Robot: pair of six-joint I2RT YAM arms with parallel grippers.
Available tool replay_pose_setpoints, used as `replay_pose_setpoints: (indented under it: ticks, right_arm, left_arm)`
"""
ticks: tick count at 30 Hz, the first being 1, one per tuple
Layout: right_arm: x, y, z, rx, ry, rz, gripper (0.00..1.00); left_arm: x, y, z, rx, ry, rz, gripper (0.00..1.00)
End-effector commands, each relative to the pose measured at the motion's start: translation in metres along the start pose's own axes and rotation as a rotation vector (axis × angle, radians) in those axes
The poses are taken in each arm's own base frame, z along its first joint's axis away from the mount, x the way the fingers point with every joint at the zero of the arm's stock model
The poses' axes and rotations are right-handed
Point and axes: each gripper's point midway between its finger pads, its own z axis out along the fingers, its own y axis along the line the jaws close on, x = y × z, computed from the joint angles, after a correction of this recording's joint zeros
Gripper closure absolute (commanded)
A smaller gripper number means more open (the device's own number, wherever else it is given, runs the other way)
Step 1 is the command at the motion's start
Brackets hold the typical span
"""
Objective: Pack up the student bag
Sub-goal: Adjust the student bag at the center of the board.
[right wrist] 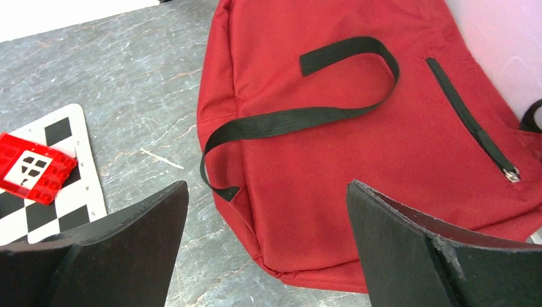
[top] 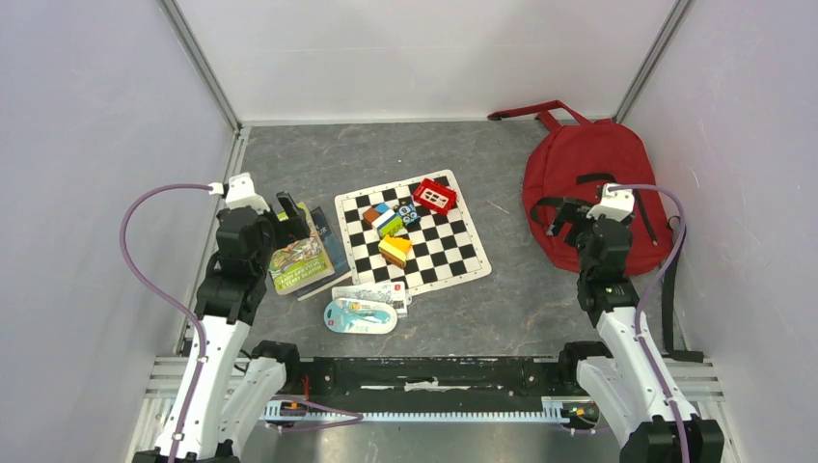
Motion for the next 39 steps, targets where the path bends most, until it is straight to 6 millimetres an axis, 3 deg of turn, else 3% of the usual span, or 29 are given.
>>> replay_pose_setpoints:
  ticks: [1,5,9,11,16,20,23,26,30,32,35,39]
  right_arm:
    - [0.002,0.013,0.001,-0.078,0.006,-0.008,0.02]
    - [0.003,0.023,-0.002,-0.137,0.002,-0.015,0.02]
    - [-0.001,0.025,-0.004,-0.157,0.001,-0.042,0.02]
    - [0.001,0.024,-0.004,-0.148,0.024,-0.050,0.02]
    - [0.011,0.023,0.004,-0.137,0.129,-0.108,0.02]
    - [0.017,0.020,0.019,-0.090,0.250,-0.166,0.02]
    - [0.023,0.024,0.030,-0.054,0.338,-0.222,0.02]
    - [0.026,0.032,0.044,-0.002,0.381,-0.325,0.02]
    - [0.031,0.060,0.077,-0.009,0.428,-0.433,0.02]
    - [0.046,0.067,0.096,-0.001,0.506,-0.469,0.02]
    - [0.062,0.071,0.119,0.028,0.576,-0.508,0.02]
    - [0.083,0.059,0.135,0.111,0.639,-0.568,0.02]
  left_arm:
    - [-0.004,0.008,0.003,-0.058,-0.009,-0.035,0.00]
    - [0.004,0.009,0.010,-0.075,0.027,-0.027,0.00]
    - [0.011,-0.024,0.019,0.104,0.103,0.031,0.00]
    - [0.004,-0.041,0.023,0.178,0.107,0.019,0.00]
    - [-0.042,-0.087,0.043,0.297,0.085,-0.022,0.00]
    - [-0.060,-0.105,0.060,0.340,0.063,-0.030,0.00]
    - [-0.050,-0.103,0.062,0.353,0.069,-0.022,0.00]
    - [-0.032,-0.087,0.056,0.298,0.096,-0.006,0.00]
    - [-0.040,-0.090,0.046,0.329,0.050,-0.028,0.00]
    - [-0.035,-0.091,0.048,0.329,0.061,-0.046,0.00]
    - [-0.028,-0.093,0.052,0.336,0.104,-0.041,0.00]
    - [-0.027,-0.093,0.054,0.335,0.117,-0.035,0.00]
